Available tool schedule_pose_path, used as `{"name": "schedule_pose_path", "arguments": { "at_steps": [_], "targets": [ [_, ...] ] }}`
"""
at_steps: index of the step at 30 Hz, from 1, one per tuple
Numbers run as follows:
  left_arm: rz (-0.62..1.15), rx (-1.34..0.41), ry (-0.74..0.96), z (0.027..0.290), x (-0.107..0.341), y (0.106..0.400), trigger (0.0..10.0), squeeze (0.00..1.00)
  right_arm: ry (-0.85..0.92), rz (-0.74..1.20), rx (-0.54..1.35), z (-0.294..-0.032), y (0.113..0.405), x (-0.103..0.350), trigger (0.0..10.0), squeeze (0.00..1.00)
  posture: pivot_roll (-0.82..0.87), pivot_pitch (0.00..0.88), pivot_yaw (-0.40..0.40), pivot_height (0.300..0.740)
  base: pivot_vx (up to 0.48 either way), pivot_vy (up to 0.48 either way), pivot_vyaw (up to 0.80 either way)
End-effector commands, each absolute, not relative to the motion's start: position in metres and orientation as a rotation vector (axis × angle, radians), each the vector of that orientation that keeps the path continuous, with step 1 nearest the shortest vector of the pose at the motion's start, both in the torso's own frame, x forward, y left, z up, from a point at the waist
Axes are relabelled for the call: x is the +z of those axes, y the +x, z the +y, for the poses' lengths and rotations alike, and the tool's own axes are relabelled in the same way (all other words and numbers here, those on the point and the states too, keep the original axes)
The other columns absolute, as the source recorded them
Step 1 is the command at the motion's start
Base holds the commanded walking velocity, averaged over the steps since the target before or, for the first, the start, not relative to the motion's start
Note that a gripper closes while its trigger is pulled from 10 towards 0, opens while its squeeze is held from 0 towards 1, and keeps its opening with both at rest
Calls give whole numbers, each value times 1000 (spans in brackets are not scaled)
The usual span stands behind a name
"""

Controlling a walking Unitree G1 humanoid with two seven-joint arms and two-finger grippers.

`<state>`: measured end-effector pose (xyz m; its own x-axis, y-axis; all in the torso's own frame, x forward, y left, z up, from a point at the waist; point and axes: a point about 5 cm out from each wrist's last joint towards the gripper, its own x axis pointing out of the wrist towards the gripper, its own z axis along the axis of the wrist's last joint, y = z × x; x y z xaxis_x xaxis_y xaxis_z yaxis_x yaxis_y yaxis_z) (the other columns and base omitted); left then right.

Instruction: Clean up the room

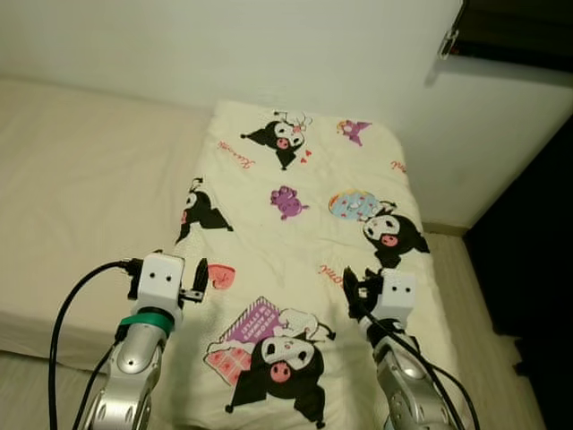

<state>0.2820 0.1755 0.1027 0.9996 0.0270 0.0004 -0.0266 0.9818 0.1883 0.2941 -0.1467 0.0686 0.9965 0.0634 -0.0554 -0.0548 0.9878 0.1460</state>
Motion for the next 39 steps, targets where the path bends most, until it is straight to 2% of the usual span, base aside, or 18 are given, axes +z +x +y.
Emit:
{"name": "schedule_pose_path", "arguments": {
  "at_steps": [1,19,34,39],
  "targets": [
    [16,15,185,173,100,280,10000,0,134,69,49,-149,291,66,10000,0,104,0,-36,740,0,0,0],
    [39,5,150,165,93,281,10000,0,133,123,51,-151,290,59,10000,0,77,0,-39,740,0,0,0],
    [31,42,108,169,96,281,10000,0,136,159,60,-148,293,57,10000,0,85,0,-44,740,0,0,-800],
    [33,48,109,170,95,280,10000,0,127,161,74,-146,293,56,10000,0,89,0,-47,740,0,0,0]
  ]
}}
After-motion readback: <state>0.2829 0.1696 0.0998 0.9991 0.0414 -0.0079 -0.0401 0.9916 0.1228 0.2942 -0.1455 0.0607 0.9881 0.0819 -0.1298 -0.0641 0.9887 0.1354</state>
